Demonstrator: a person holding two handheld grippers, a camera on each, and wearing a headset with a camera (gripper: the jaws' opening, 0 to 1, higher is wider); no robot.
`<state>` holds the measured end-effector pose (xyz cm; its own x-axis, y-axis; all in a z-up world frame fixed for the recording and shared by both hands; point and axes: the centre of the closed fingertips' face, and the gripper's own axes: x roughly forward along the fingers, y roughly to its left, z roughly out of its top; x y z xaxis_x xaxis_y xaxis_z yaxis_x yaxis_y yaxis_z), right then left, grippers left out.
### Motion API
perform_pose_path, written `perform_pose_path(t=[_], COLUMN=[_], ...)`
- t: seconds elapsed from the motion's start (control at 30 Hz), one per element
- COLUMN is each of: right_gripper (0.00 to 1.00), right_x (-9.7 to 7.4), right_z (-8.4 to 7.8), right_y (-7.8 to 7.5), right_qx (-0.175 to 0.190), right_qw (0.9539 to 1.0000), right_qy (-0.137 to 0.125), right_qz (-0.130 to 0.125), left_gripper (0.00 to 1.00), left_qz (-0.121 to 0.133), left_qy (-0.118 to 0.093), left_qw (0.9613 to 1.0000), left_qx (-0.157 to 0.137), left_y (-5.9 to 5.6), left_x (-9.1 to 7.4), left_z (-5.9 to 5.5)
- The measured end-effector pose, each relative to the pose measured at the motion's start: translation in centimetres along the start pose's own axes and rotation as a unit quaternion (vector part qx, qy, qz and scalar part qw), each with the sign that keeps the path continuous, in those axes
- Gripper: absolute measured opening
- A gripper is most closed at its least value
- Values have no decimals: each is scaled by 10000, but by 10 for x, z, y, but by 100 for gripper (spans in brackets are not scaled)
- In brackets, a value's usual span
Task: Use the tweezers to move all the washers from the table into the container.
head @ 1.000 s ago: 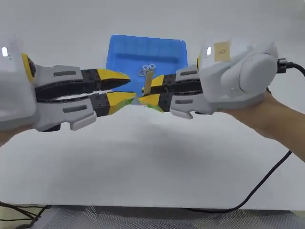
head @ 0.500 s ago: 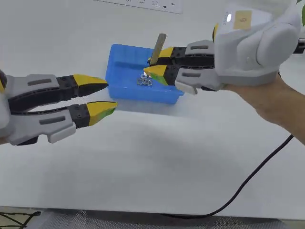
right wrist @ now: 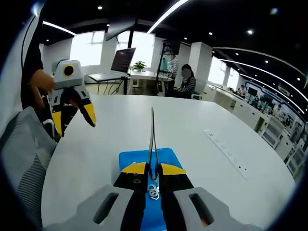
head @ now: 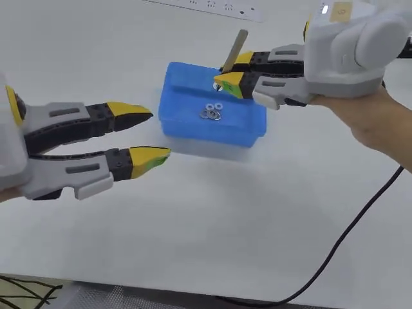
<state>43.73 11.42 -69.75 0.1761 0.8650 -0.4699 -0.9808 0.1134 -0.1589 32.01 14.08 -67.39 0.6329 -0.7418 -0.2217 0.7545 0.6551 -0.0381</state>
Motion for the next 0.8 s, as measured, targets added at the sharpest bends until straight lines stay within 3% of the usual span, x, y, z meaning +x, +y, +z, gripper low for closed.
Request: perform_pose_path(t=[0.2,0.3,0.4,0.5,0.57,0.67,0.8], right_gripper=[9,9,9,9,9,9,9], right_x=[10,13,19,23,26,29,31], right_z=[-17,-24,-34,-40,-44,-45,-46], right_y=[-5,-6,-6,-5,-5,-5,-5], right_qx=[88,145,169,184,179,224,219], right_qw=[9998,9996,9992,9988,9986,9984,9984], right_qy=[144,201,305,369,412,418,423], right_qz=[94,134,207,260,285,298,317], left_gripper=[60,66,73,85,88,98,100], left_qz=[118,195,252,380,442,523,531], left_qy=[215,192,34,151,160,146,233], left_qw=[9996,9996,9996,9992,9988,9985,9983], left_qx=[125,111,-134,23,102,67,115], left_y=[7,11,14,19,22,26,27], left_x=[2,2,1,0,-1,-2,-2], left_z=[-8,-7,-1,0,1,2,0])
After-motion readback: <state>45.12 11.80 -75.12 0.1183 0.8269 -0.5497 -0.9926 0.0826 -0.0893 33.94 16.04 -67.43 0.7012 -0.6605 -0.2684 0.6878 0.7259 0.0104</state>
